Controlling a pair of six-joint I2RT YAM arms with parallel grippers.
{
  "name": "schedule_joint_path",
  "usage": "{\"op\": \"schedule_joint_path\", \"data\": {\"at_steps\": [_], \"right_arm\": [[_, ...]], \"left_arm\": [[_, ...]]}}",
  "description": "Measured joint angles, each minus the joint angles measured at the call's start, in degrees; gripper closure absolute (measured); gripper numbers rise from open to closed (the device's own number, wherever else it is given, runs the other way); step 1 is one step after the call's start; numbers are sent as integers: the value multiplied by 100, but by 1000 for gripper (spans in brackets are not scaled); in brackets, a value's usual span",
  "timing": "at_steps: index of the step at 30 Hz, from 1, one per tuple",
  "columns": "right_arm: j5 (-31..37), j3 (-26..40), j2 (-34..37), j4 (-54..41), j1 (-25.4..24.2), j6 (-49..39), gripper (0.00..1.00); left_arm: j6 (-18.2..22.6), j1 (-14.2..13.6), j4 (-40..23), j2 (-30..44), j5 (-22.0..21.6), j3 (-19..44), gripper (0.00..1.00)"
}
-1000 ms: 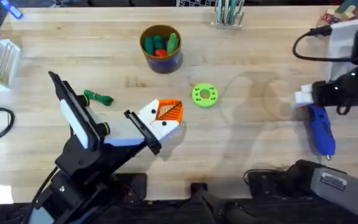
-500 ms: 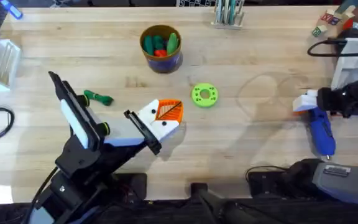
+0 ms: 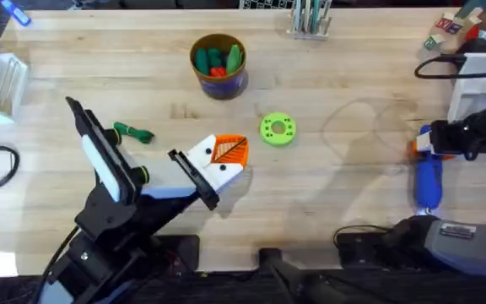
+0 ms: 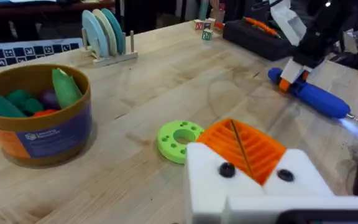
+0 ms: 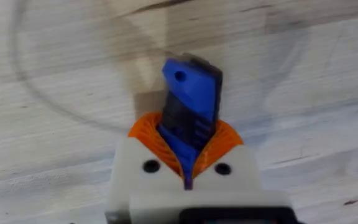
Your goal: Pick up the gripper from the table and insert it into the empty holder that is missing its gripper. Then pick up a screw, insert it into the mounting hole, and use the screwdriver to tighten it. Finally, clean up the table by picking up the vegetable and placing it into the bucket.
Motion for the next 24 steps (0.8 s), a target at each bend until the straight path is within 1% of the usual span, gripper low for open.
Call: {"op": "schedule_joint_path", "data": {"at_steps": [5,8,13,17,20,24], "right_arm": [[-22,-2,-62,-20,0,-13,978],[-148,-2,-343,-22,2,-12,978],[-439,-2,-1185,-2,142,-8,978],[-667,-2,-1929,125,486,224,978],[-780,-2,-2541,149,811,572,978],[-1006,-2,-3331,346,1042,1430,978]], "left_arm": [[0,1,0,0,-1,0,993],[0,-1,0,0,1,0,993],[0,-1,0,0,2,0,993],[0,-1,0,0,0,0,993],[0,0,0,0,-1,0,993],[0,-1,0,0,0,0,993]]}}
